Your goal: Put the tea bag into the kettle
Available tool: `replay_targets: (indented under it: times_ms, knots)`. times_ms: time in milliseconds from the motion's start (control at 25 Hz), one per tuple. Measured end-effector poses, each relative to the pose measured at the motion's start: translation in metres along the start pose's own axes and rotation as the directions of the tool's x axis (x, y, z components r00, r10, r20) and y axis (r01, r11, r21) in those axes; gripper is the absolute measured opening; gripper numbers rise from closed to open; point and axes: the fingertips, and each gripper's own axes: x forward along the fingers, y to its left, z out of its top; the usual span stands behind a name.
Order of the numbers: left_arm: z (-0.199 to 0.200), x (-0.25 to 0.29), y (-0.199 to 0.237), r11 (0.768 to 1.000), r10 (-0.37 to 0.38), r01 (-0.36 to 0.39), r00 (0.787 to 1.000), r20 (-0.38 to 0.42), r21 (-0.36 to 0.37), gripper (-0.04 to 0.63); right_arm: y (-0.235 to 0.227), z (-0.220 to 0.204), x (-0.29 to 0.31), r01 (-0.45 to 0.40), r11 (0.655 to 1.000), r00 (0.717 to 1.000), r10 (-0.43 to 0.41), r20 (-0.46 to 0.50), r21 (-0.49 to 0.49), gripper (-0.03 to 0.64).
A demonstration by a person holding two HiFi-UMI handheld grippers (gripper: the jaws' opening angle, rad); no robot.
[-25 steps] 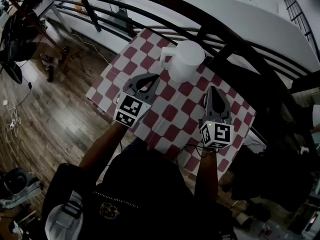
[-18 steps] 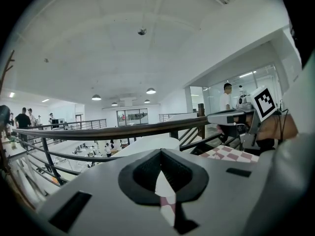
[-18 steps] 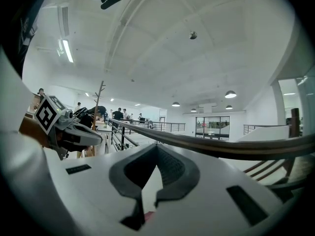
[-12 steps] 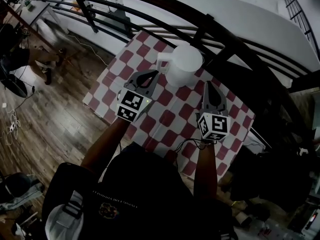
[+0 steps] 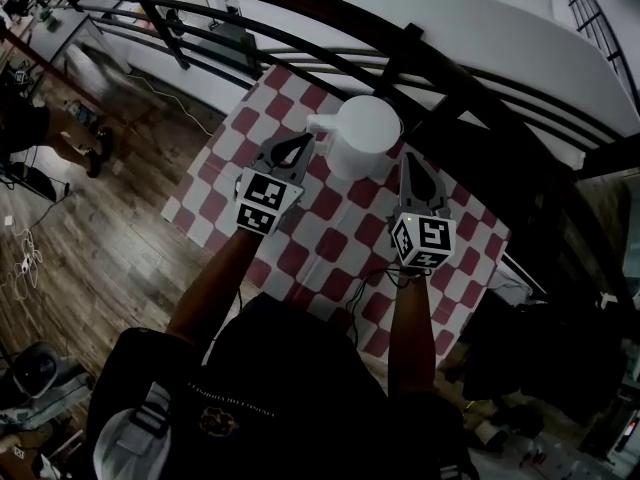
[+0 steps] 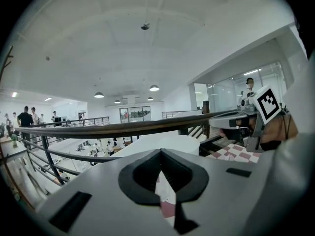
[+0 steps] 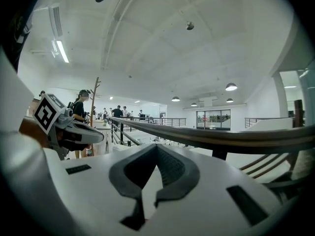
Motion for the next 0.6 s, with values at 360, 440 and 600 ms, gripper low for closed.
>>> replay_targets:
  times_ms: [360, 440, 600]
  knots:
    - [0.002, 0.026, 0.018, 1.0, 0.017, -0.017, 1.0, -0.004, -0.01, -0.002, -0.011, -0.019, 0.021, 0.008, 0.999, 0.999, -0.006, -0.043, 0.035, 0.01]
    - [0.001, 0.03, 0.019, 1.0, 0.016, -0.017, 1.0, -0.009, -0.013, -0.002, -0.013, -0.022, 0.025, 0.01, 0.999, 0.999, -0.008, -0.047, 0.045, 0.011]
    - [-0.004, 0.037, 0.021, 1.0, 0.018, -0.019, 1.0, -0.023, -0.024, -0.002, -0.015, -0.024, 0.032, 0.013, 0.998, 0.999, -0.01, -0.052, 0.056, 0.01]
